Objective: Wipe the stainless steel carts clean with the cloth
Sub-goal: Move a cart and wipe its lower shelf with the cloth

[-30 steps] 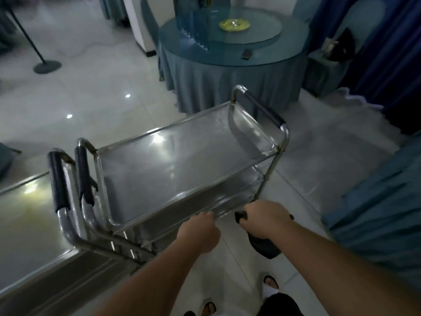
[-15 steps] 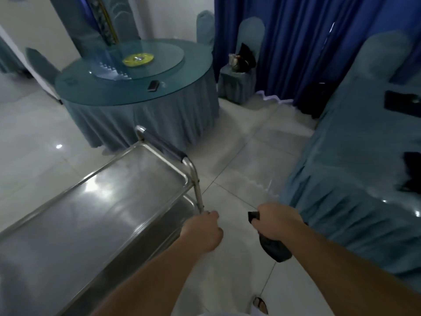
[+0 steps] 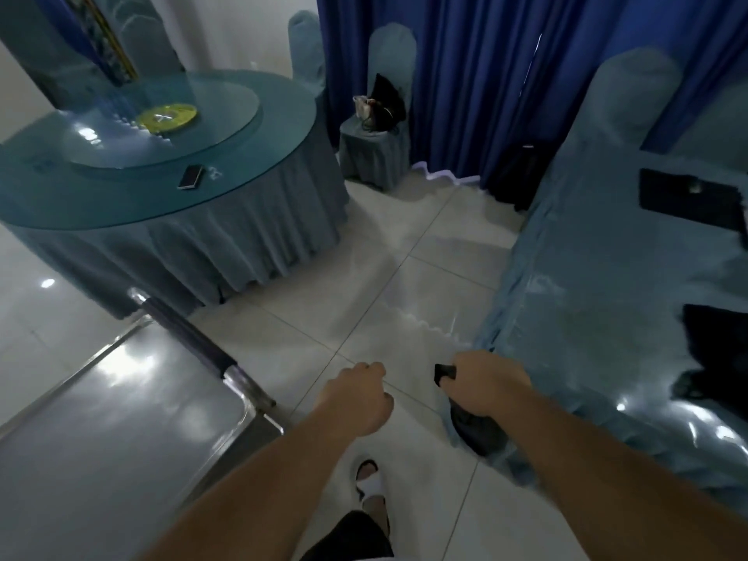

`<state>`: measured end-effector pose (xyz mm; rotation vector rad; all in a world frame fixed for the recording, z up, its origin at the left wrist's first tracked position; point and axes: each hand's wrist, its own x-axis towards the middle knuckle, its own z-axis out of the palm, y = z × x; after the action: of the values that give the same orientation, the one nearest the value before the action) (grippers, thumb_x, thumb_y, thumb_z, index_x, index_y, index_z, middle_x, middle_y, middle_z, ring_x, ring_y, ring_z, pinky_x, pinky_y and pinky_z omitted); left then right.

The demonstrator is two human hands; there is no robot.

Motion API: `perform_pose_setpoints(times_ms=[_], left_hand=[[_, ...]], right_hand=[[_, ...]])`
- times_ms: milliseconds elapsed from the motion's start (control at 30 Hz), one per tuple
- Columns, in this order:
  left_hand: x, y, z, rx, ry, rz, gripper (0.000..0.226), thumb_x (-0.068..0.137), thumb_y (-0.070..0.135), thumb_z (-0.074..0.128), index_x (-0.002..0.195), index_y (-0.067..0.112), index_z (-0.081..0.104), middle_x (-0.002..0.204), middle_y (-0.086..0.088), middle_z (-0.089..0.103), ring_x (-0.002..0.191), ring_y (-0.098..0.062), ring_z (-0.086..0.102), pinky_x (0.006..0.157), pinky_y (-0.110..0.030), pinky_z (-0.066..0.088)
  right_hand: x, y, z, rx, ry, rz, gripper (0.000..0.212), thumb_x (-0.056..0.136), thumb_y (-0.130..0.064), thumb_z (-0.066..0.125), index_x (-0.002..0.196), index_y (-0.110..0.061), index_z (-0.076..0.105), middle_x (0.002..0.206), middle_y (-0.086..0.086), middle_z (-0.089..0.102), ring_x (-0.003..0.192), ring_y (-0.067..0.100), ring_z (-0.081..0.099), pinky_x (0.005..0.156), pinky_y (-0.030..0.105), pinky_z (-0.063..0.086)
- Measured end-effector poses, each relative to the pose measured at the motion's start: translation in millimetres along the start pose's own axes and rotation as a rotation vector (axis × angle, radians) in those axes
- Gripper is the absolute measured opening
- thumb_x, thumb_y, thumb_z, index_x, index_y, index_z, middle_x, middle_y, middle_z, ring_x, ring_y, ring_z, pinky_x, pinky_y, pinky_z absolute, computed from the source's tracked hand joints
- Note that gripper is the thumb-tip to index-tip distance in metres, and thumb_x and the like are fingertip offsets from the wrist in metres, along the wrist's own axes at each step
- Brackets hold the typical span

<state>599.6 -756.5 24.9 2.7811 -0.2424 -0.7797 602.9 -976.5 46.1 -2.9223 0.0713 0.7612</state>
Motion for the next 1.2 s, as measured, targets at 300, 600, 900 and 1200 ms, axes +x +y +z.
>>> perform_pose_setpoints(times_ms=[300,600,900,1200], left_hand=[[149,-23,-105,0.051,-0.064,0.072,0.053,0.107,0.034,0.047,0.157,0.019,0.041,0.154,-0.006,0.049,0.138,-0.030,0.048,0.110,-0.044,0.044],[253,-103,-179,-0.027,-0.027,-0.064,0.051,0.106,0.035,0.046,0.155,0.020,0.044,0.153,-0.006,0.051,0.136,-0.032,0.052,0.111,-0.046,0.045],[340,-200,-245,-0.212,0.120,-0.414,0.048,0.102,0.033,0.050,0.149,0.022,0.051,0.147,-0.006,0.056,0.132,-0.033,0.055,0.104,-0.047,0.050],[366,-276,-301,-0.442,0.220,-0.798,0.048,0.104,0.035,0.048,0.150,0.022,0.051,0.148,-0.007,0.056,0.132,-0.032,0.056,0.109,-0.046,0.047]], right_hand=[[148,-43,-80,0.007,-0.012,0.047,0.043,0.102,-0.053,0.044,0.112,-0.017,0.065,0.116,0.006,0.069,0.102,0.025,0.065,0.088,0.037,0.056],[277,-106,-155,-0.042,-0.064,0.011,0.033,0.098,-0.052,0.049,0.092,-0.021,0.059,0.104,0.005,0.070,0.094,0.025,0.067,0.087,0.039,0.058],[453,-229,-218,-0.225,-0.114,-0.293,0.038,0.099,-0.051,0.052,0.107,-0.017,0.067,0.105,0.007,0.068,0.095,0.028,0.067,0.085,0.037,0.057],[566,-373,-267,-0.399,-0.193,-0.687,0.028,0.094,-0.051,0.052,0.093,-0.024,0.060,0.092,-0.001,0.062,0.085,0.023,0.063,0.073,0.035,0.054]])
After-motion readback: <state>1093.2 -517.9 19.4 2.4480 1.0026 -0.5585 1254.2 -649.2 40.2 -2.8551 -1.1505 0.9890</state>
